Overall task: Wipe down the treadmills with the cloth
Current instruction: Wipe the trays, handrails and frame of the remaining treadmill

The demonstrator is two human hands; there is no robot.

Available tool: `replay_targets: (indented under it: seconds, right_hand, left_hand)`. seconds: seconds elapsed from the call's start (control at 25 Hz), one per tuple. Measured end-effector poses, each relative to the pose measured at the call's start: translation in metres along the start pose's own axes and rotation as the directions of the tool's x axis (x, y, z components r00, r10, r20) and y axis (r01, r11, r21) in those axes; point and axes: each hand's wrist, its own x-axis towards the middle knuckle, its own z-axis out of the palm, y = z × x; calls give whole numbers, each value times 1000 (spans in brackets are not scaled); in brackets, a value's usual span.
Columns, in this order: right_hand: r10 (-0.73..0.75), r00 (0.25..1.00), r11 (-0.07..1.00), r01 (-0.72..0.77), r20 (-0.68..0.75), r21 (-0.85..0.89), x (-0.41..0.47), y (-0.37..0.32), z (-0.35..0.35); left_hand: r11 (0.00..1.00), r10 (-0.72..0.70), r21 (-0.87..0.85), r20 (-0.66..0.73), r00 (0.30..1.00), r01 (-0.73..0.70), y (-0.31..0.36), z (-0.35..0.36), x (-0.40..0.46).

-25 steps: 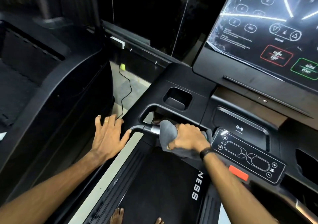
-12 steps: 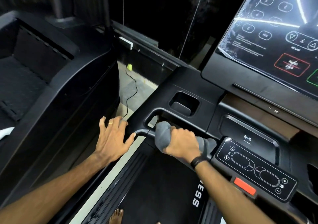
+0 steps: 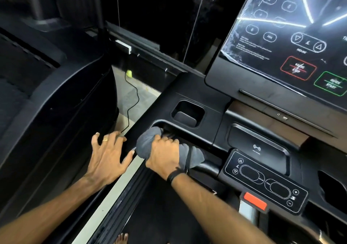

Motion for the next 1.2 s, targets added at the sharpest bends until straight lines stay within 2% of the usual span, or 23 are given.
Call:
replay_targets:
  seconds: [0.08,0.12,0.16,0.2,0.24,0.32,0.4,0.48,0.56,0.64,0.72,0.76,0.92,1.08,1.2]
  right_hand:
    - [-33,995,997,26,-98,-74,-4,-6,8]
    - [-62,996,998,59,-60,-37,4,-2,2]
    - [-85,996,992,83,26,91,13,7,-7]
    - [-98,979,961,47,177,273,22,14,-15]
    - [-132,932,905,-26,338,424,32,21,-22]
    - [-191,818,833,-157,543,530,44,29,-28]
    - [-212,791,817,-179,574,548,51,33,-25]
    - [-221,814,810,-153,537,566,49,31,-24]
    - [-145,897,871,-85,417,484,35,25,-24]
    - [-68,992,974,43,106,221,12,17,-10]
    - [-91,983,995,84,-160,-53,-19,14,16]
    - [-101,968,993,82,-229,-91,-34,19,24]
    - [-1,954,999,-10,-299,-32,-71,63,26]
    - [55,964,998,-49,-259,30,-98,83,21]
    - [112,963,992,-95,-245,82,-108,82,21]
  left_hand:
    - [1000,-15,-4,4,1000,15,0,1,0]
    - [1000,-17,-9,-1,1000,17,0,1,1]
    - [1000,-15,-13,7,1000,15,-1,1,2]
    - [1000,-6,-11,14,1000,6,-1,0,2]
    - [1000,1,-12,16,1000,-1,-2,-2,2]
    - [1000,5,-5,10,1000,-5,0,-6,1]
    - [1000,-3,3,10,1000,3,0,-7,1]
    - [1000,-4,12,10,1000,4,-2,-8,2]
    - [999,35,26,10,999,-36,-1,-9,2]
    - [992,124,33,-15,992,-123,0,-11,4]
    - [965,260,37,-64,963,-258,3,-13,5]
    - [947,320,38,-89,943,-318,5,-14,6]
    - [907,404,-64,-145,903,-416,29,-15,19]
    - [826,496,-212,-166,853,-522,93,-11,26]
    - [786,524,-270,-188,831,-556,117,-4,25]
